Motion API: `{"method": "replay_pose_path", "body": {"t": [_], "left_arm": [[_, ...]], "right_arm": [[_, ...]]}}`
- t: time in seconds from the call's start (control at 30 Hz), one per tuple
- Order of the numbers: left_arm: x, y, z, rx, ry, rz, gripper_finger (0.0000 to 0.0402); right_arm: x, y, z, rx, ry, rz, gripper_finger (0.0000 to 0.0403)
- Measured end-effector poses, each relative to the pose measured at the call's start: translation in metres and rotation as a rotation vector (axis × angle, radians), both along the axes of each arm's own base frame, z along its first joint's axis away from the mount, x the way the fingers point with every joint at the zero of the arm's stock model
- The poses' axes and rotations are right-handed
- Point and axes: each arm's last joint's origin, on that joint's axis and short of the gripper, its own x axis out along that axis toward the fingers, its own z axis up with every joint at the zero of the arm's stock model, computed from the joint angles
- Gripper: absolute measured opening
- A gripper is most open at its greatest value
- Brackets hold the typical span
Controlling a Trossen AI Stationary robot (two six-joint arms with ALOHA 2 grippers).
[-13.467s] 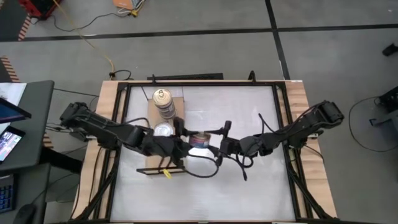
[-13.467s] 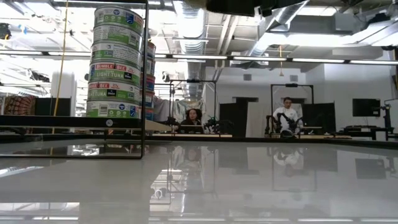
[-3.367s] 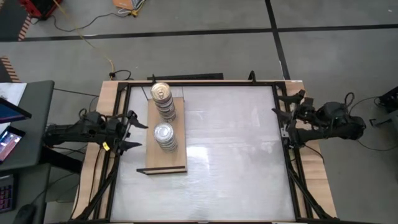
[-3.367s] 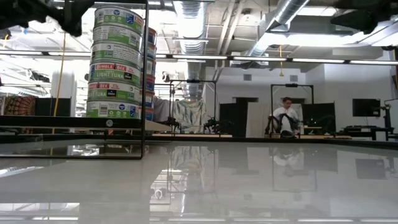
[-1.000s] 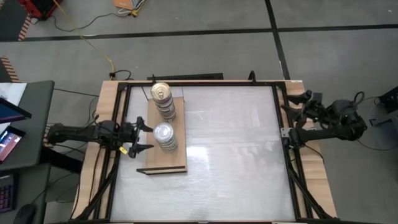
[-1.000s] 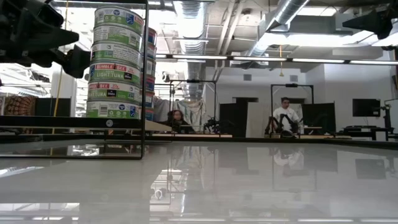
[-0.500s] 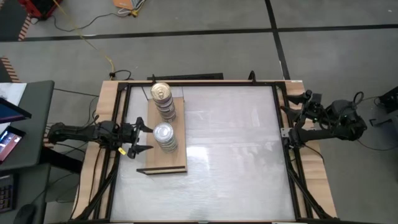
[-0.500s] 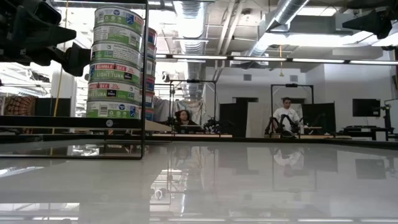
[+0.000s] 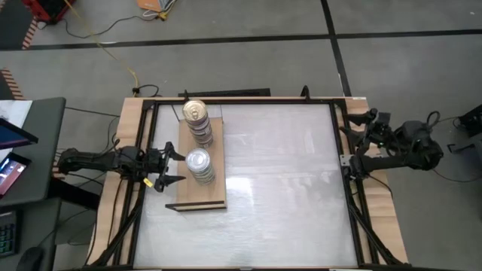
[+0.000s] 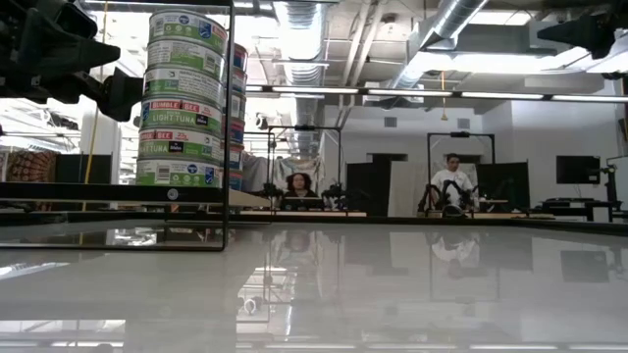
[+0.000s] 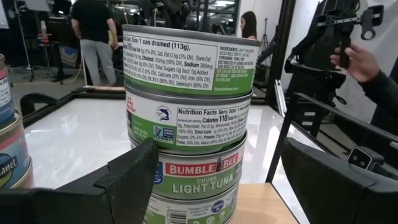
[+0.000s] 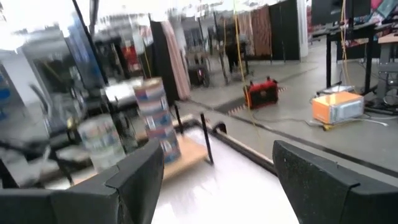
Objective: Stack canned seafood by type on shelf
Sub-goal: Return to Home Position
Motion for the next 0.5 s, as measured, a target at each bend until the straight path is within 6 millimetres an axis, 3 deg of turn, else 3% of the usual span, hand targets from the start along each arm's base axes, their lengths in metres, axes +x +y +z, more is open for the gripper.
{"method": "replay_pose_path", "body": {"t": [0.1, 0.27, 0.5], "left_arm": [[0.000, 0.000, 0.000, 0.000, 0.000, 0.000, 0.0325], [0.000, 0.000, 0.000, 0.000, 0.000, 0.000, 0.0325], [0.000, 0.000, 0.000, 0.000, 0.001, 0.000, 0.0325]], "right_arm": [[0.014, 0.001, -0.007, 0.009, -0.051, 0.000, 0.0321], [0.044, 0.005, -0.039, 0.023, -0.044, 0.007, 0.0321], [0.069, 0.009, -0.069, 0.035, -0.138, 0.028, 0.0321]]}}
